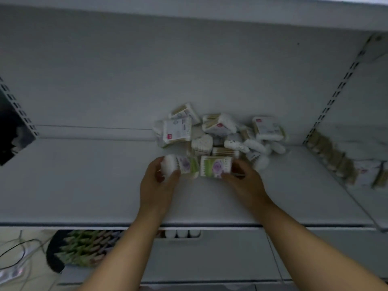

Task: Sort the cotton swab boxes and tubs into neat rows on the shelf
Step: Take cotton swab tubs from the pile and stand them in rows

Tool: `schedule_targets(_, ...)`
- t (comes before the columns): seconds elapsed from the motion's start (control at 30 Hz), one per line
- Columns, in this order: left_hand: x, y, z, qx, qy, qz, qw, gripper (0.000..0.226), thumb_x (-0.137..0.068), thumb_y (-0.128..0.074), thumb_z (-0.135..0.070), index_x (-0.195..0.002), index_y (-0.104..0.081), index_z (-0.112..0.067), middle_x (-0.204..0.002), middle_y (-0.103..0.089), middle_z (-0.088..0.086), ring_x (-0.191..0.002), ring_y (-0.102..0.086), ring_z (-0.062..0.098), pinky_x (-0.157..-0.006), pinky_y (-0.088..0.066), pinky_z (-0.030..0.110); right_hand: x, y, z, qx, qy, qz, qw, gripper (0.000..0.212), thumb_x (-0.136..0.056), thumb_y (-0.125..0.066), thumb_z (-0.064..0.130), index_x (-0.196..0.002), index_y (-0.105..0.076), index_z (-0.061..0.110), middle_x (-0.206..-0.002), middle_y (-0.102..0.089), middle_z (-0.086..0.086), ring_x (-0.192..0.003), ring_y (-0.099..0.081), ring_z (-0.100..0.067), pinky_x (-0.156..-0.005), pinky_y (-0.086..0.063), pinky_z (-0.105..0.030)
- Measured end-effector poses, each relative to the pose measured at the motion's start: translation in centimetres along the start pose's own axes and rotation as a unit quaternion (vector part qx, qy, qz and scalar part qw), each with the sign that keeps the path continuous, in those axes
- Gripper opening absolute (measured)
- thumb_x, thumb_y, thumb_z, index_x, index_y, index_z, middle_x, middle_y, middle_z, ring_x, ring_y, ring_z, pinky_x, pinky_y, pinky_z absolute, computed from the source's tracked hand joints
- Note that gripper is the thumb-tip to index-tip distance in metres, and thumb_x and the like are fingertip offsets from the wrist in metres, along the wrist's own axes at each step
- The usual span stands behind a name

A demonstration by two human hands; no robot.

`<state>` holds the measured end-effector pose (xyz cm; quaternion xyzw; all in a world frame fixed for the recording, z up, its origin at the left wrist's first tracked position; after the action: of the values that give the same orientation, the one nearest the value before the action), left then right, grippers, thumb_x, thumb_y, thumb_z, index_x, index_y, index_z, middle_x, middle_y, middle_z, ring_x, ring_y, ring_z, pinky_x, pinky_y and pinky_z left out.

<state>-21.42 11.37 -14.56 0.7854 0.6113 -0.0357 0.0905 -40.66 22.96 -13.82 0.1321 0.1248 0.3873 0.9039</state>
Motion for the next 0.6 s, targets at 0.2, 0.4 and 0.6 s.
schedule_targets(0.2,0.9,1.1,-1.0,0.183,0.083,0.039,0.979,0.027,-0.086,-0.063,-0.018,-0.111,-0.060,-0.030,-0.110,-0.066,-0.002,-0.092,-0.067,0.009,-0.073,-0.051,0.024,1.2,1.2,1.0,-0.082,-0.029,0.039,0.995,0.035,-0.086,-0.058,0.007,-0.105,-0.065,0.035,-0.110,-0.067,0.008,-0.103,-0.062,-0.010,-0.090,-0.048,-0.025)
schedule_targets(0.4,6.9,-4.3,-4.5,0.369,0.232,0.164,0.885,0.031,-0.069,-0.061,-0.031,-0.087,-0.076,-0.011,-0.087,-0.073,0.011,-0.074,-0.071,0.022,-0.059,-0.056,0.031,4.6,5.9,0.2,-0.274,-0.132,0.107,0.947,0.038,-0.074,-0.058,0.014,-0.109,-0.067,0.022,-0.095,-0.073,-0.006,-0.081,-0.068,-0.019,-0.067,-0.054,-0.028)
schedule_targets(0.6,14.5,-17.0,-8.9,0.316,0.292,0.242,0.870,0.032,-0.093,-0.048,-0.035,-0.088,-0.070,-0.012,-0.077,-0.073,0.006,-0.064,-0.069,0.018,-0.059,-0.055,0.028,8.1,17.8,-1.5,-0.363,-0.100,-0.050,0.925,0.003,-0.085,-0.059,0.008,-0.087,-0.061,0.009,-0.076,-0.069,-0.009,-0.069,-0.065,-0.023,-0.065,-0.052,-0.030)
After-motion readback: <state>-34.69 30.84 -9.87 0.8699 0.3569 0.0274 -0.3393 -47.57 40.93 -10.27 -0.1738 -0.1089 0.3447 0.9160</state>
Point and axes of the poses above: each hand's wrist, its own x-axis away from the middle knuckle, its own y-axis out of the back of the hand, z = x × y, the point moved 2 cm from there along -x, towards the middle knuckle
